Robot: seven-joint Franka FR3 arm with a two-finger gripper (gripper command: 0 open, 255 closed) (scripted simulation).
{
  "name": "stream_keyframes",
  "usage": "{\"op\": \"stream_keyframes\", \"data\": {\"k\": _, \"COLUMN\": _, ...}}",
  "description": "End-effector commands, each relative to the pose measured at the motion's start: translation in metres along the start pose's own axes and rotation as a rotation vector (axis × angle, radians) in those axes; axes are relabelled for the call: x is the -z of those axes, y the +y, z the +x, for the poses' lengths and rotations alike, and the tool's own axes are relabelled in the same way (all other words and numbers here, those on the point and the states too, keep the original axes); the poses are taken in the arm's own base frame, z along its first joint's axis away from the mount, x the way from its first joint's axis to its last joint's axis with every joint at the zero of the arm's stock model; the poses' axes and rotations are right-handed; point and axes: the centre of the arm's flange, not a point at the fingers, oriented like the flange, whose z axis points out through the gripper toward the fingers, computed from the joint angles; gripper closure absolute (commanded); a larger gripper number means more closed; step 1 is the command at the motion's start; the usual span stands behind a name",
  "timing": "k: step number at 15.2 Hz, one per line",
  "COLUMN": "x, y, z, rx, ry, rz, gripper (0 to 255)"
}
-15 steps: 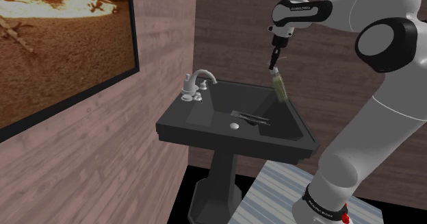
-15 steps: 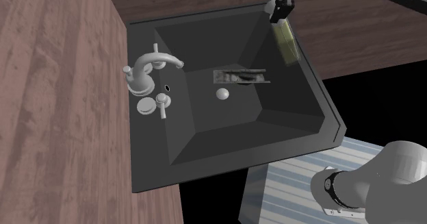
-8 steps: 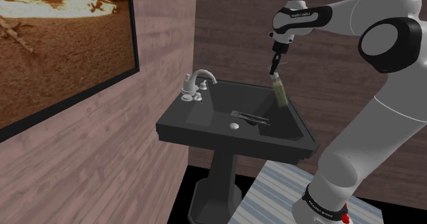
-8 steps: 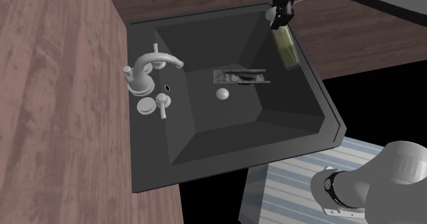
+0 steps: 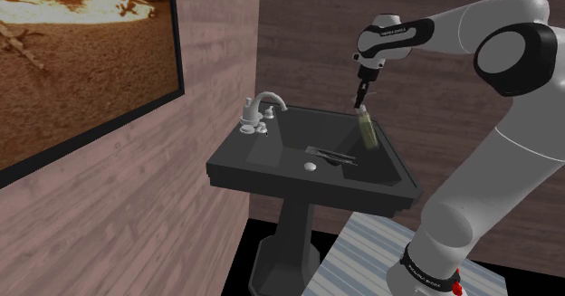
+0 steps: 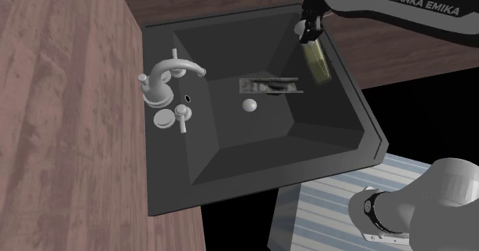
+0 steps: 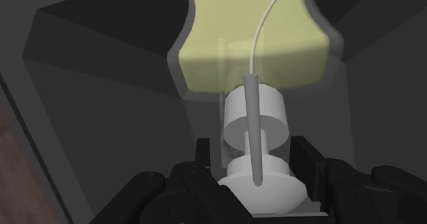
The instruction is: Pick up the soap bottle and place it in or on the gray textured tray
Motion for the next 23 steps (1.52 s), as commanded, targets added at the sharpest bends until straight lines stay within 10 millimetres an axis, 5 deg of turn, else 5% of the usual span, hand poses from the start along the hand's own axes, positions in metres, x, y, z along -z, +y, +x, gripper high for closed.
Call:
{"op": "stream_keyframes", "data": {"k": 1, "x": -0.011, "y": -0.002, "z": -0.001, "rx": 0.0, "ry": 0.001, "rz": -0.001, "gripper": 255}}
{"op": "stream_keyframes", "data": {"k": 11, "x": -0.064, "y": -0.009, "z": -0.004, "rx": 0.0, "ry": 0.001, "rz": -0.001, "gripper": 255}}
{"op": "stream_keyframes", "data": {"k": 12, "x": -0.054, "y": -0.009, "z": -0.001, "rx": 0.006, "ry": 0.008, "rz": -0.005, "gripper": 0}}
{"op": "stream_keyframes", "data": {"k": 13, "x": -0.054, "y": -0.009, "z": -0.001, "rx": 0.006, "ry": 0.008, "rz": -0.005, "gripper": 0}}
{"op": "stream_keyframes", "data": {"k": 15, "x": -0.063, "y": 0.011, "z": 0.011, "rx": -0.48, "ry": -0.057, "rz": -0.052, "gripper": 0}}
{"op": "stream_keyframes", "data": {"k": 16, "x": -0.061, "y": 0.005, "z": 0.006, "rx": -0.178, "ry": -0.034, "rz": -0.029, "gripper": 255}}
{"op": "stream_keyframes", "data": {"k": 17, "x": -0.061, "y": 0.005, "z": 0.006, "rx": -0.178, "ry": -0.034, "rz": -0.029, "gripper": 0}}
{"op": "stream_keyframes", "data": {"k": 23, "x": -0.133, "y": 0.017, "z": 0.017, "rx": 0.028, "ry": 0.118, "rz": 0.128, "gripper": 0}}
